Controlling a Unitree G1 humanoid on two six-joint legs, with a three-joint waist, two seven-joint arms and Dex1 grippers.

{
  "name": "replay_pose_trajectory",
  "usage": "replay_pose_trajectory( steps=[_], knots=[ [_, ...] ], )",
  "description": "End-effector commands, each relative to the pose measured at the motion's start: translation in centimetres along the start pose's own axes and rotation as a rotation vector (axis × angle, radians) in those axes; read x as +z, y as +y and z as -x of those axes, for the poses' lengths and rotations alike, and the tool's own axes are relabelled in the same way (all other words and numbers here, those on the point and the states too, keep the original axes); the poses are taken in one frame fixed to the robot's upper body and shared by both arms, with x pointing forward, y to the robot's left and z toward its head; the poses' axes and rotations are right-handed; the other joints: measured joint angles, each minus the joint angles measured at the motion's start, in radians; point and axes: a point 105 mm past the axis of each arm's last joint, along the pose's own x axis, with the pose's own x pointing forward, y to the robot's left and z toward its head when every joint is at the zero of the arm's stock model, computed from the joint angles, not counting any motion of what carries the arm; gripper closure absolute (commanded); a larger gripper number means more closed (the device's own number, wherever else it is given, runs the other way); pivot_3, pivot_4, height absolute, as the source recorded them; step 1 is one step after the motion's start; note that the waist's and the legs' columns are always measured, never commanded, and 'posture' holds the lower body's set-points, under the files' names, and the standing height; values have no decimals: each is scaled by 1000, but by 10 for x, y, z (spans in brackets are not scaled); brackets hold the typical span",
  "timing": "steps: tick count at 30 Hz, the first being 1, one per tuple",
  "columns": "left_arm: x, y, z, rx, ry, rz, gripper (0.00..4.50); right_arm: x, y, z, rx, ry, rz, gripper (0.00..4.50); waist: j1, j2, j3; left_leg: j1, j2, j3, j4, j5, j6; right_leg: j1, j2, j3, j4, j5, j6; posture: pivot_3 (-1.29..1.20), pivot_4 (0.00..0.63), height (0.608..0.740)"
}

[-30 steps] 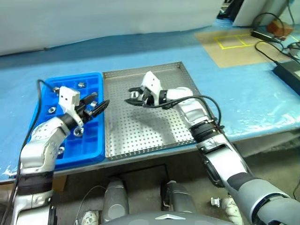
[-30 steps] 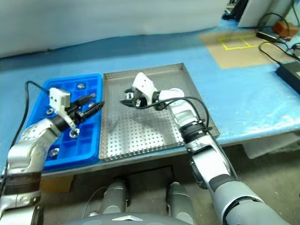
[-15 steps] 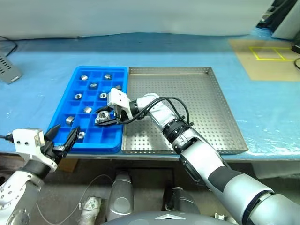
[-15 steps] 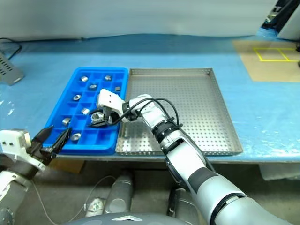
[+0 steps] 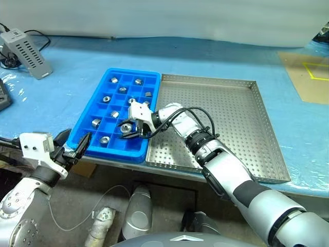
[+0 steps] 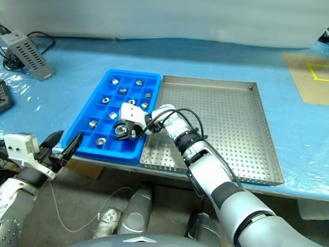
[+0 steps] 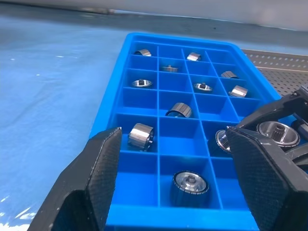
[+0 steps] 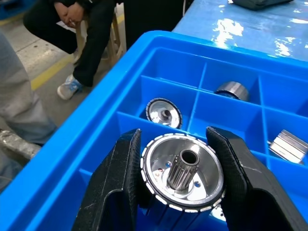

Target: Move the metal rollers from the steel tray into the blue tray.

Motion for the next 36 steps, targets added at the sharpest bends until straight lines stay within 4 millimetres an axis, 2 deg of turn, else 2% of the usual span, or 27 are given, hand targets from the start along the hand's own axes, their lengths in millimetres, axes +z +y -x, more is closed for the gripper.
replay_pose_trajectory(
  steps=[1, 6, 10, 15, 16, 18, 22, 27, 32, 36],
  knots=[
    [4, -2, -7, -40, -7, -12, 831, 5, -11, 13, -57, -16, 14, 2752, -4, 0, 0, 0, 0, 0, 0, 0, 0, 0, 0, 0, 0, 0, 0, 525, 150, 740],
    [4, -2, -15, -72, -5, -13, 831, -3, -14, 23, -86, 3, 0, 2752, -21, 0, 0, -1, -2, 1, 1, 1, -1, 0, 2, 0, 0, 0, -1, 490, 150, 740],
    [5, -4, -20, -88, -5, -14, 831, -9, -9, 17, -98, 17, 11, 2752, -45, -1, -1, 0, -1, 1, 1, 1, -2, 0, 2, 0, 0, 1, -2, 470, 150, 740],
    [6, -4, -22, -93, -7, -17, 831, -4, -9, 13, -104, -12, -1, 2752, -68, -1, -1, -1, -2, 1, 1, 1, -2, 0, 2, 0, 0, 2, -3, 471, 150, 740],
    [6, -4, -22, -93, -7, -18, 831, -2, -9, 12, -99, -19, -4, 2041, -69, -1, -1, -1, -2, 1, 1, 1, -2, 0, 2, 0, 0, 2, -3, 473, 150, 740],
    [7, -3, -22, -90, -7, -18, 831, 0, -9, 11, -100, -26, -3, 1518, -71, -1, -1, -1, -1, 1, 1, 1, -2, 0, 2, -1, 0, 2, -3, 477, 150, 740],
    [7, -1, -21, -84, -6, -20, 831, -3, -8, 9, -90, -8, -14, 186, -84, -1, -1, -1, -1, 1, 1, 1, -2, 0, 2, -1, 0, 3, -6, 480, 150, 740],
    [7, -1, -21, -85, -6, -20, 831, -5, -3, 13, -57, -5, -21, 186, -91, -1, -1, -1, -1, 1, 2, 1, -2, 0, 2, -1, 1, 3, -6, 477, 150, 740],
    [10, 1, -27, -100, -12, -26, 831, 2, -19, 25, -147, -26, -25, 186, -90, -1, -1, -1, -2, 2, 2, 1, -2, 0, 2, -2, 1, 3, -6, 455, 150, 740],
    [14, 1, -40, -144, -18, -35, 831, 12, -32, 39, -221, -57, -16, 186, -94, -1, -1, -1, -2, 3, 4, 2, -3, 1, 2, -3, 2, 3, -5, 345, 150, 740]
  ],
)
